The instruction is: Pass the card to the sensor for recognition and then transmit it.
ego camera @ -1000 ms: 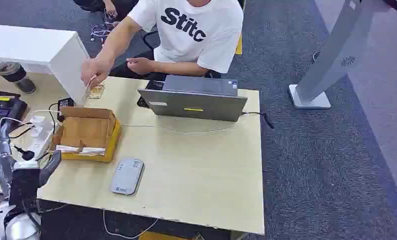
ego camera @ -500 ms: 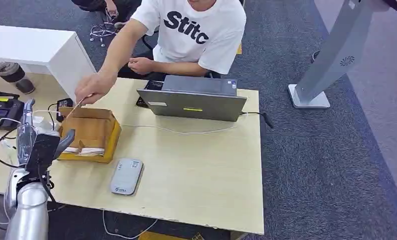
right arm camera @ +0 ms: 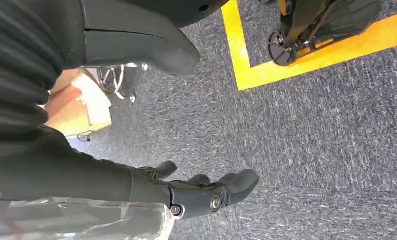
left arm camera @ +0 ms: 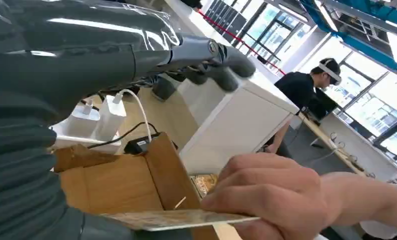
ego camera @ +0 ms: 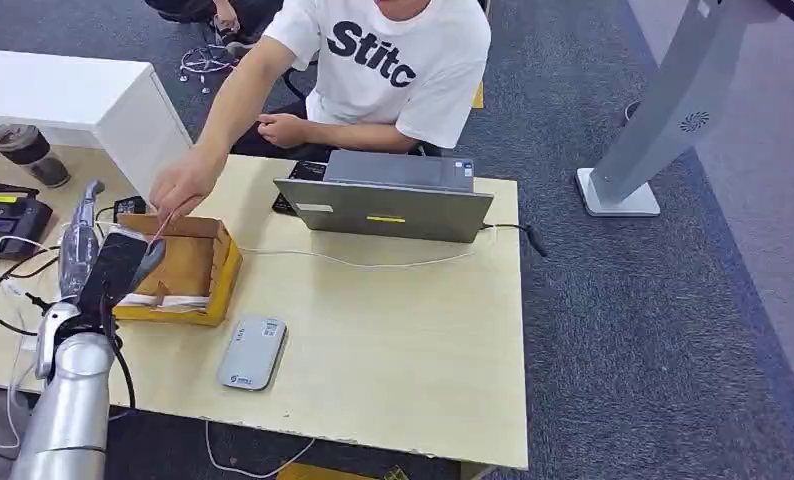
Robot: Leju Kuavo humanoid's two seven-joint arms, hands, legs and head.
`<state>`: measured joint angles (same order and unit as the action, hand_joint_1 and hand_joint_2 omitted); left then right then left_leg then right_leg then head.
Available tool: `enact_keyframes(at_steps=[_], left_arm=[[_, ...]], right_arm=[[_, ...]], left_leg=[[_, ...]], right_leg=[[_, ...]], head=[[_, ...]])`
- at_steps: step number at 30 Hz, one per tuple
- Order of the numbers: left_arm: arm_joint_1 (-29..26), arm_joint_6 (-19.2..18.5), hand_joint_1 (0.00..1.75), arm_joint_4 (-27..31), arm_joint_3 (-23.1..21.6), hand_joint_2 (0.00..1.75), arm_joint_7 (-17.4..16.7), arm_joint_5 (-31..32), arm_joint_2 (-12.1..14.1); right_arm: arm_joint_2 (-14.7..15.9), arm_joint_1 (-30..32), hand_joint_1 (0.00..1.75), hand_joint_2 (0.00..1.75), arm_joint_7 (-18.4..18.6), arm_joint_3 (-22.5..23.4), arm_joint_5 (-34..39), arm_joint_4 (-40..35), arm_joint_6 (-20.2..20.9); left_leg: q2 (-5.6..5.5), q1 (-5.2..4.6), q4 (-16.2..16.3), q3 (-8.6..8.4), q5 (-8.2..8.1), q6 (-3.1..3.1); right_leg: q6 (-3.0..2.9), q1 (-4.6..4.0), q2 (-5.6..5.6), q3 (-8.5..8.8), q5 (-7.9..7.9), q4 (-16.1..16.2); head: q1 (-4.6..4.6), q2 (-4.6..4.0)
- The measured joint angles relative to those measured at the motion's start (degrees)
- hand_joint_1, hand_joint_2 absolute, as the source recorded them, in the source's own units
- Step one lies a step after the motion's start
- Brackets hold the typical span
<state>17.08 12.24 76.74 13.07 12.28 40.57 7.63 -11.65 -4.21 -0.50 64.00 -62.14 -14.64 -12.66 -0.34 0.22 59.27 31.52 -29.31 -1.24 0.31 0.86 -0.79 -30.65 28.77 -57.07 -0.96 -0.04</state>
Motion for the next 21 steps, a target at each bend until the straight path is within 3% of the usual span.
enact_keyframes(at_steps=[21], left_arm=[[0.51,-1.51,1.75,0.04,-0.22,1.75,1.51,1.88,-1.81]], right_arm=[[0.17,-0.09,0.00,1.75,-0.22,-0.09,-2.03,-0.04,2.29]], left_leg=[[0.01,-0.01,0.00,0.00,-0.01,-0.01]], right_leg=[[0.00,0.01,-0.01,0.00,0.00,0.00]], head=[[0.00,0.00]])
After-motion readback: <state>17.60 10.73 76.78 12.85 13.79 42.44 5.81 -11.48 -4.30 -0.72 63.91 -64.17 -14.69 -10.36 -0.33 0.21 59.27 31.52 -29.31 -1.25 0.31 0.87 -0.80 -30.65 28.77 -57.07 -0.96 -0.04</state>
